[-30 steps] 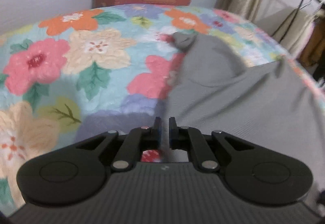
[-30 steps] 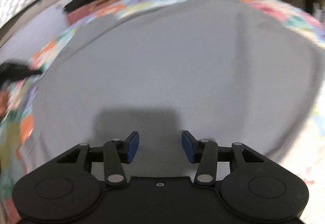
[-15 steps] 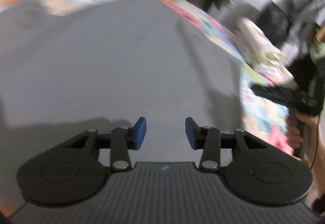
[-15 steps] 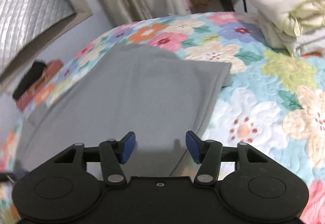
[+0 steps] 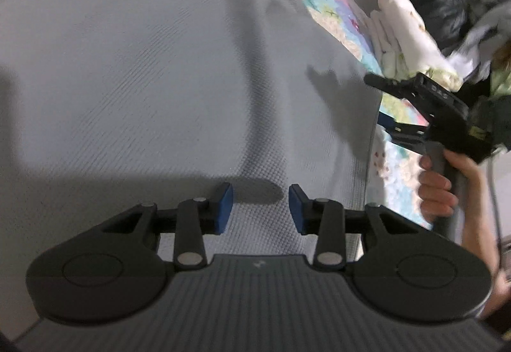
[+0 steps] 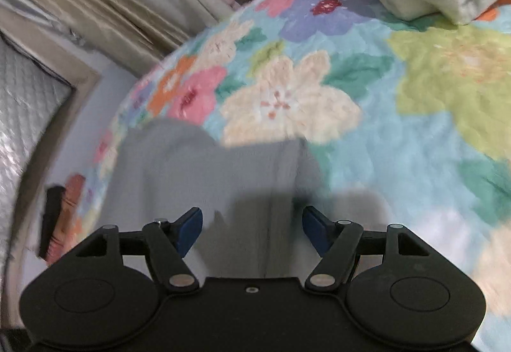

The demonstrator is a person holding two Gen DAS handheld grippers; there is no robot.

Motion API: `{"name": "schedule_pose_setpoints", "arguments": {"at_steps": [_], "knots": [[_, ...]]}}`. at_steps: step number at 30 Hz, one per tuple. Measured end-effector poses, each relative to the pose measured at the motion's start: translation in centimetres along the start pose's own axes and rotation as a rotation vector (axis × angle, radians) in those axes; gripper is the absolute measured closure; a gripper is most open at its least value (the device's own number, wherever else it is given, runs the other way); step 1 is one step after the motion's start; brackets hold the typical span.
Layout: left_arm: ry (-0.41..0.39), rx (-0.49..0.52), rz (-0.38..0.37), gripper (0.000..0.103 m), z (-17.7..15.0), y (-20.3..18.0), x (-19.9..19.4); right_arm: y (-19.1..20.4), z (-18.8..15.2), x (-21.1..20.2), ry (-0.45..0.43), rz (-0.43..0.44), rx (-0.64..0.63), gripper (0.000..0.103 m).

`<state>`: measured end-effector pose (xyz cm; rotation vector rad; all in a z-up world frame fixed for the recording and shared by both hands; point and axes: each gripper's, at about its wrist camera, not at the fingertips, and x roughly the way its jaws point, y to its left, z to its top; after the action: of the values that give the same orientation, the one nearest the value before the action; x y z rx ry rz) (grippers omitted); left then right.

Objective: Fold clothes

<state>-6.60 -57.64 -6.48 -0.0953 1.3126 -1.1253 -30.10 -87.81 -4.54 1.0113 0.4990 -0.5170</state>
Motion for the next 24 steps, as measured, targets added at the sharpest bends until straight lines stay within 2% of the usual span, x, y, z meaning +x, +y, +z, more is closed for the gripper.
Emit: {"name": "schedule_pose_setpoints", "arguments": {"at_steps": [4,5,6,7,8,10,13,15,17,20,22,24], "knots": [[0.015,-0.069,-0.048,0.065,0.2,1.7,0.3,0.0,1.4,2.3,-0.034,0.049,0.028,0.029],[0.017,-0.073,-0.05,0.065,0.2,1.8,0.3,0.2,1.6,2.7,-0.057,0.04,0.026,0.036],[0.016,-0.071,-0.048,0.065,0.2,1.7,0.2,0.6,1.8,2.9,-0.077,0.019,0.008,0.049],[0.016,-0.068,-0.046,0.065,0.1,1.7,0.2,1.1,2.0,3.1,-0.093,-0.007,-0.016,0.092],[0.014,-0.062,-0.042,0.065,0.2,1.6,0.2,1.8,2.1,3.0,-0.112,-0.044,-0.061,0.093],[-0.001,-0.049,-0.032,0.065,0.3,1.2,-0.1,4.0,1.7,1.4,-0.209,-0.132,-0.226,0.094],[-0.03,0.001,-0.016,0.062,0.1,0.2,-1.2,6.5,0.8,-2.2,-0.367,-0.166,-0.433,0.096],[-0.032,0.041,0.015,0.062,0.0,-0.3,-1.4,6.7,0.9,-1.9,-0.335,-0.22,-0.557,0.096],[-0.021,0.058,0.036,0.062,-0.1,-0.1,-1.4,5.5,1.6,0.2,-0.252,-0.341,-0.571,0.095],[-0.014,0.035,0.024,0.062,-0.3,0.7,-1.6,3.7,1.8,2.8,-0.195,-0.451,-0.555,0.095],[-0.008,0.023,0.017,0.062,-0.4,1.0,-2.2,3.4,1.4,3.2,-0.224,-0.502,-0.568,0.098],[-0.014,0.023,0.021,0.062,-0.4,1.2,-2.8,4.7,0.5,1.3,-0.35,-0.511,-0.591,0.098]]}}
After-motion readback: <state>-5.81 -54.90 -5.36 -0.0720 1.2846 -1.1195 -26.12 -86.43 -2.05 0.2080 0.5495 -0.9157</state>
